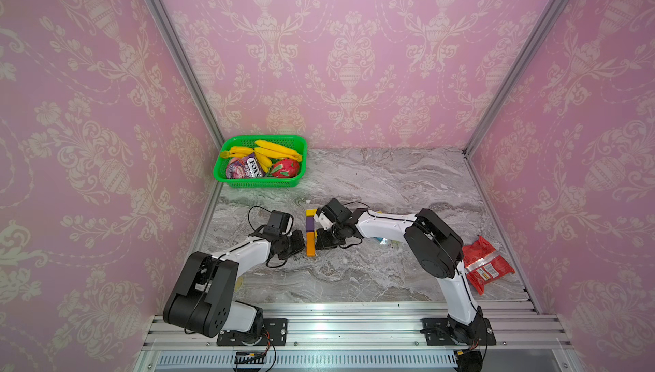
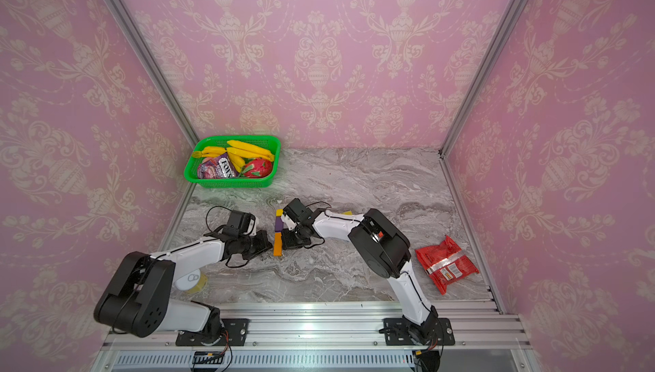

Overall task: Assemble the letter p with building blocks
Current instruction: Assemble the building block at the center of the board.

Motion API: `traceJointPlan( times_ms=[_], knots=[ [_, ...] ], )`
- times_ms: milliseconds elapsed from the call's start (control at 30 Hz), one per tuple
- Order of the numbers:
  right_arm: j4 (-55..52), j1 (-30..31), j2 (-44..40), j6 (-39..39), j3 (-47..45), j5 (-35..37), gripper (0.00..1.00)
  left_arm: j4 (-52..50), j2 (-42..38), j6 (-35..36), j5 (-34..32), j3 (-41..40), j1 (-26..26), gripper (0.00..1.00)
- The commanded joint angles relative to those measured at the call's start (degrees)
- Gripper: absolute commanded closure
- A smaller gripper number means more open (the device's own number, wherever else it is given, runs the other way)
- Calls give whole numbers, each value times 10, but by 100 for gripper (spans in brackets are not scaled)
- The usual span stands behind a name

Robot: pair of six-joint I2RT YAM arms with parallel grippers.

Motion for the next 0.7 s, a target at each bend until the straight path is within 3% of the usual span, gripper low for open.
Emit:
traceJointPlan(
  times_ms=[0,667],
  knots=[
    [-37,3,27,1,6,20,90,-37,0,-20,-20,-21,-12,100],
    [-37,2,33,6,12,18,90,-38,16,-13,-27,-4,-13,100]
  ],
)
